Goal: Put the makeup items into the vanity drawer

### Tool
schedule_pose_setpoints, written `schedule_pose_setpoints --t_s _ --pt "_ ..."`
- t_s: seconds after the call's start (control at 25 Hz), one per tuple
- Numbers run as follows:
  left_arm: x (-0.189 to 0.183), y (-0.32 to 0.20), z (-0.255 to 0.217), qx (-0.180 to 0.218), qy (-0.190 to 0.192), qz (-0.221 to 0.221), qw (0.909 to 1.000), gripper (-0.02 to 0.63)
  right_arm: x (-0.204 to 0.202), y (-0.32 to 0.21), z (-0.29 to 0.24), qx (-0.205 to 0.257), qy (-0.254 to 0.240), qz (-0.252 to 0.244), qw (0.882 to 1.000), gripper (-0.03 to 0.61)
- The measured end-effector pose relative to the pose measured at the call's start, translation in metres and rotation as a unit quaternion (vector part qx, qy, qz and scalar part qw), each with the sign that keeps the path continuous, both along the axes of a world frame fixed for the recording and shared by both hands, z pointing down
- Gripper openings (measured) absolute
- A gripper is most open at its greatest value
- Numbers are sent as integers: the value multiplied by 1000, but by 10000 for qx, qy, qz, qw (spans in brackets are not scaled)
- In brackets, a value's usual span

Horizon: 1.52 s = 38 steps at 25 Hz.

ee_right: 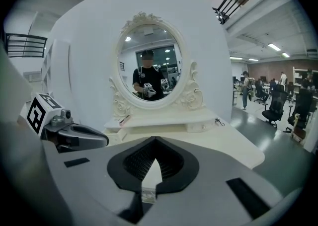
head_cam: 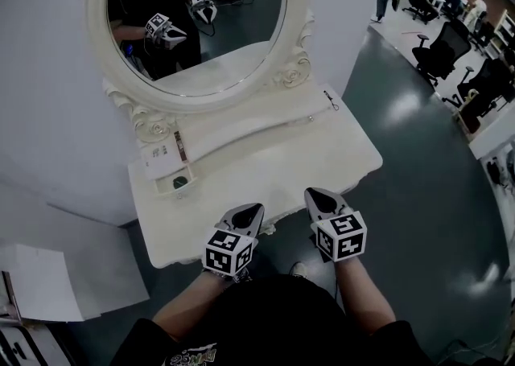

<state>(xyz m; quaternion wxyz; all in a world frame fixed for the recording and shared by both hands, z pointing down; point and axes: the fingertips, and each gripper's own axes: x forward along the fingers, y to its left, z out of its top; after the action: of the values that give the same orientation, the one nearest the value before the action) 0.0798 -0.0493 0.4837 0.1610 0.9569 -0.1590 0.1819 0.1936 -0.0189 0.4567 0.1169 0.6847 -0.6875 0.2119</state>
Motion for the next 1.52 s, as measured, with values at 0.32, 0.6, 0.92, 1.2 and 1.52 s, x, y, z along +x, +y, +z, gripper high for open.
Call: schedule_pose_setpoints --t_s 0.32,0.6,0.92,1.2,1.52 --pt "6 24 9 -180 -124 -154 9996 8 -14 29 16 -89 -99 -251 9996 28" --pt "14 38 12 -196 -203 -37 9996 8 -16 39 18 -92 -41 -313 9995 28" --pt "19 33 4 -107 -174 31 9998 8 -10 42 13 -36 -13 -132 9999 28" --pt "18 30 2 -59 -166 80 9998 8 -13 41 12 -10 -32 -57 10000 28" --pt "9 26 4 -58 -188 -19 9998 8 -22 38 16 -47 -52 -116 9999 28"
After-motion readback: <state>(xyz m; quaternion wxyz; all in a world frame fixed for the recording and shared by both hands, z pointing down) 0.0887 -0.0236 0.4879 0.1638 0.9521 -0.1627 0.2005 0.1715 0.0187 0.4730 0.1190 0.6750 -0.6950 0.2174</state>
